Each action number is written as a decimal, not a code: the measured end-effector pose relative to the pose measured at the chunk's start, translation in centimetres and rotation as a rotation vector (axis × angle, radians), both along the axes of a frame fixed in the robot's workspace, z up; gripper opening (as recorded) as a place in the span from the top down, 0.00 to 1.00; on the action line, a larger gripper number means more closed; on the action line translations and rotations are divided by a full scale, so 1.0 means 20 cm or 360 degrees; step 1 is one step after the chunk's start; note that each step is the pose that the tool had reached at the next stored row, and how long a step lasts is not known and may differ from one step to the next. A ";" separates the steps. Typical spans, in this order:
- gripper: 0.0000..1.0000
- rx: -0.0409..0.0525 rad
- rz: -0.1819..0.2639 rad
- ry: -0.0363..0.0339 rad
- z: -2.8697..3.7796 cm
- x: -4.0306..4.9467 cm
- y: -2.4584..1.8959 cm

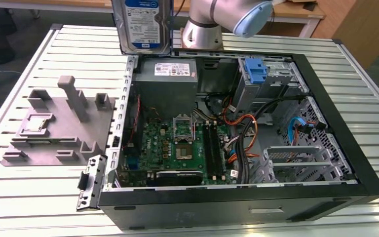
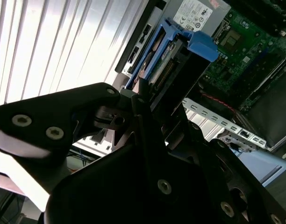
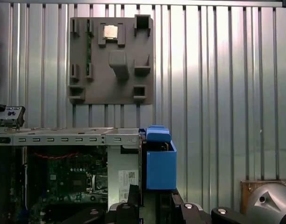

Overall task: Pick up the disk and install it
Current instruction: 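Pick up the disk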

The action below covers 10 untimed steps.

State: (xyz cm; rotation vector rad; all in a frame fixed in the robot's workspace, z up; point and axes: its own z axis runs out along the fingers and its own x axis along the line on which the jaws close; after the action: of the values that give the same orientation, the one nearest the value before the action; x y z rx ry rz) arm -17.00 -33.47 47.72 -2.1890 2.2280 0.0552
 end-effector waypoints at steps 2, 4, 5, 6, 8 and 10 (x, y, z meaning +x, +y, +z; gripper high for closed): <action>0.65 0.0000 0.0000 0.0000 0.000 0.033 0.000; 0.65 0.0000 0.0000 0.0000 0.000 0.068 0.000; 0.65 0.0000 0.0000 0.0000 0.000 0.086 0.000; 0.65 0.0000 0.0000 0.0000 0.000 0.105 0.000; 0.65 0.0000 0.0000 0.0000 0.000 0.141 0.000; 0.65 0.0000 0.0000 0.0000 0.000 0.177 0.000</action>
State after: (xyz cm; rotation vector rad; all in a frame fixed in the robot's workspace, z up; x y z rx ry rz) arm -13.46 -33.47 47.71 -2.1891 2.2279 0.0552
